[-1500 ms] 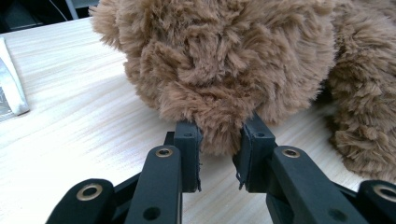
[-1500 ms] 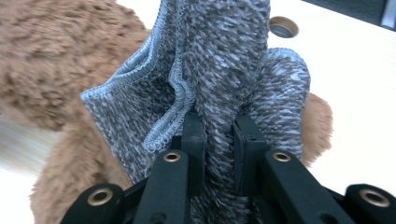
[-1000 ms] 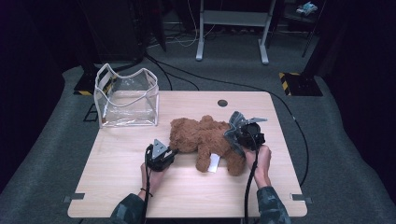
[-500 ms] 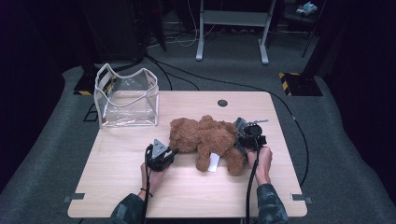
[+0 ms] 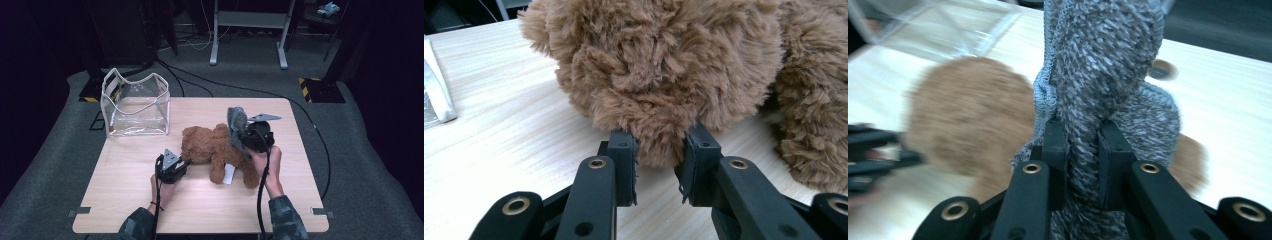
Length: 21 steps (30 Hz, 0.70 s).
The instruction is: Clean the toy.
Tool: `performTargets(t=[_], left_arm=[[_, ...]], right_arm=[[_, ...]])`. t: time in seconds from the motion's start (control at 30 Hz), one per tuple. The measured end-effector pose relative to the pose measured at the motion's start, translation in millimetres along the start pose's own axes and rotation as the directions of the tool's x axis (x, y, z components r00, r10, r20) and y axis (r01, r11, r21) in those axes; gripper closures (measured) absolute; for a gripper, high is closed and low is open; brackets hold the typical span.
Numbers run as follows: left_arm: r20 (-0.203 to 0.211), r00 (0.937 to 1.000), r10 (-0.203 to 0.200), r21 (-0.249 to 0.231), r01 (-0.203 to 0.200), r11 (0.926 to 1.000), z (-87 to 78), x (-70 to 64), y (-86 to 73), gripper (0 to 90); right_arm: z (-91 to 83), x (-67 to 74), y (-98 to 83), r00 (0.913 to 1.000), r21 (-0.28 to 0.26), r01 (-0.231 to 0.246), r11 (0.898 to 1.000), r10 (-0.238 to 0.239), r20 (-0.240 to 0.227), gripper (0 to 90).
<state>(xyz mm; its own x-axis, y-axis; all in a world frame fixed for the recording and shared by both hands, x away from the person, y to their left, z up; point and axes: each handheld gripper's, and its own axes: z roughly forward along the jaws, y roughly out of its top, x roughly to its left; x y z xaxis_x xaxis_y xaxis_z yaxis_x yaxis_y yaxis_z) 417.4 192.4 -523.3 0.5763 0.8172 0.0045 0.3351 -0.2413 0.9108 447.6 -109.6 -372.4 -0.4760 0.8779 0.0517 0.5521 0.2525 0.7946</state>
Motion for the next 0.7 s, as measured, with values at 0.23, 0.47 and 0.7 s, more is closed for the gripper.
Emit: performTargets(t=[0.23,0.47,0.7], left_arm=[[0.011,0.9998,-0.017,-0.001,0.017,0.9998,-0.8,0.7,-0.5,69.2],[-0.002,0.9993,-0.037,-0.021,0.037,0.9991,-1.5,2.1,-0.8,59.3],[0.001,0.9999,-0.014,-0.022,0.014,0.9997,-1.6,0.8,-1.1,72.5]], right_arm=[[32.8,47.7,11.9,0.9917,0.053,0.066,0.996,-0.06,-0.114,77.5],[59.8,42.4,-4.3,0.9962,0.126,0.072,0.989,-0.065,-0.059,77.8],[55.6,51.2,-2.9,0.9944,0.105,0.09,0.99,-0.084,-0.064,77.8]])
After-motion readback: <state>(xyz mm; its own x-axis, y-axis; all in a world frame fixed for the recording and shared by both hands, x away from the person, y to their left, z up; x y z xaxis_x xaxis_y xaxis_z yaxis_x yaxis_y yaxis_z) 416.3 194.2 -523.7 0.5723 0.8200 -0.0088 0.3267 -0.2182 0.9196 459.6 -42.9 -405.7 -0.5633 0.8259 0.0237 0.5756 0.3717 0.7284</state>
